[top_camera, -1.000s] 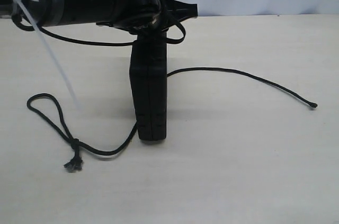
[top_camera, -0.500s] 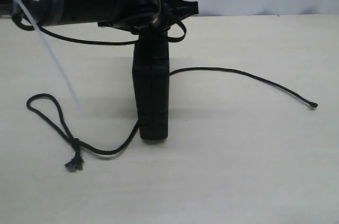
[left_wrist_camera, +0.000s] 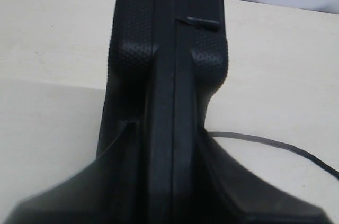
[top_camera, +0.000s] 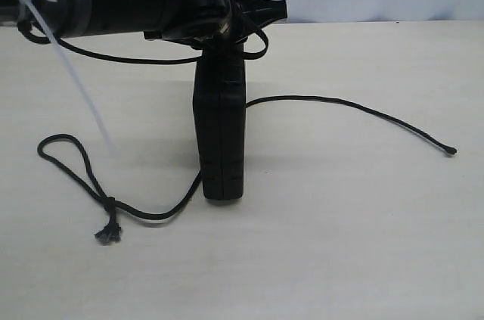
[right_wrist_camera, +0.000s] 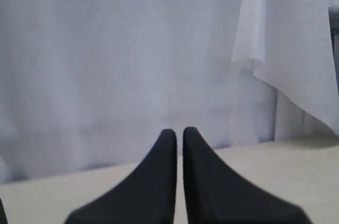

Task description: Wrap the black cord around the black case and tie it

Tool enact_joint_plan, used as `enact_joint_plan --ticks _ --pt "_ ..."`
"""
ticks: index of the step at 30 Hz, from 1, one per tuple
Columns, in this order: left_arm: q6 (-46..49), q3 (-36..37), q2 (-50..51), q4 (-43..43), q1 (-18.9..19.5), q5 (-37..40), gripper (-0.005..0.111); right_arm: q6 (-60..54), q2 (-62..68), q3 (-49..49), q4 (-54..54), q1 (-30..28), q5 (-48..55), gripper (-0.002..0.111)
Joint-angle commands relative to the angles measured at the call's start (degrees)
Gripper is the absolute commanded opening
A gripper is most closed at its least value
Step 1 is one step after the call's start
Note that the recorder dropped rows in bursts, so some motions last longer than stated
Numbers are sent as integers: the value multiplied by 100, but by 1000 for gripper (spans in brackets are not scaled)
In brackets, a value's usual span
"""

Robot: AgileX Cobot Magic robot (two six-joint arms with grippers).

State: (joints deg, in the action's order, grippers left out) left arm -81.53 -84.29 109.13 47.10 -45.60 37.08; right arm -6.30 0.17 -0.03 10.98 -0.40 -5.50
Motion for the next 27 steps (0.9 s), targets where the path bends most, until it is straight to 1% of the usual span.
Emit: enact_joint_plan --ticks 1,2,6,9,12,17,19,20,21,22,23,24,25,26,27 --pt "-162 -60 12 26 -42 -322 0 871 -17 3 1746 69 -406 4" --pt "-162 -60 12 26 -42 -322 0 871 -17 3 2072 69 -230 4" --pt "-162 -60 12 26 -42 -322 0 802 -17 3 2042 83 -86 4" --pt "-162 -60 12 38 -42 -322 0 802 41 3 1656 196 -26 4" --pt "-162 -60 12 38 -42 -363 0 802 407 3 1427 308 -100 4" --pt "-162 -60 12 38 -42 -351 0 955 1309 -106 976 324 -181 4" --pt "-162 -60 12 3 -42 -362 0 1440 1872 -204 440 329 -291 4" --pt "-162 -60 12 -7 -42 -350 0 2091 2277 -214 -314 483 -613 4" --pt "-162 -60 12 -7 -42 -339 0 2524 2504 -214 -803 620 -861 4" --pt "-145 -60 12 -7 -42 -327 0 3087 2962 -278 -1587 934 -1281 4" --pt "-122 -60 12 -7 -42 -327 0 3303 3239 -360 -1795 1086 -1400 4" --pt "-122 -60 12 -7 -42 -316 0 3466 3750 -560 -2070 1384 -1545 4" --pt "-122 -60 12 7 -42 -317 0 3474 4264 -771 -2152 1734 -1659 4" --pt "-122 -60 12 22 -42 -317 0 3427 4559 -879 -2152 1945 -1726 4" --pt "-122 -60 12 22 -42 -317 0 3344 5150 -1090 -2152 2388 -1819 4"
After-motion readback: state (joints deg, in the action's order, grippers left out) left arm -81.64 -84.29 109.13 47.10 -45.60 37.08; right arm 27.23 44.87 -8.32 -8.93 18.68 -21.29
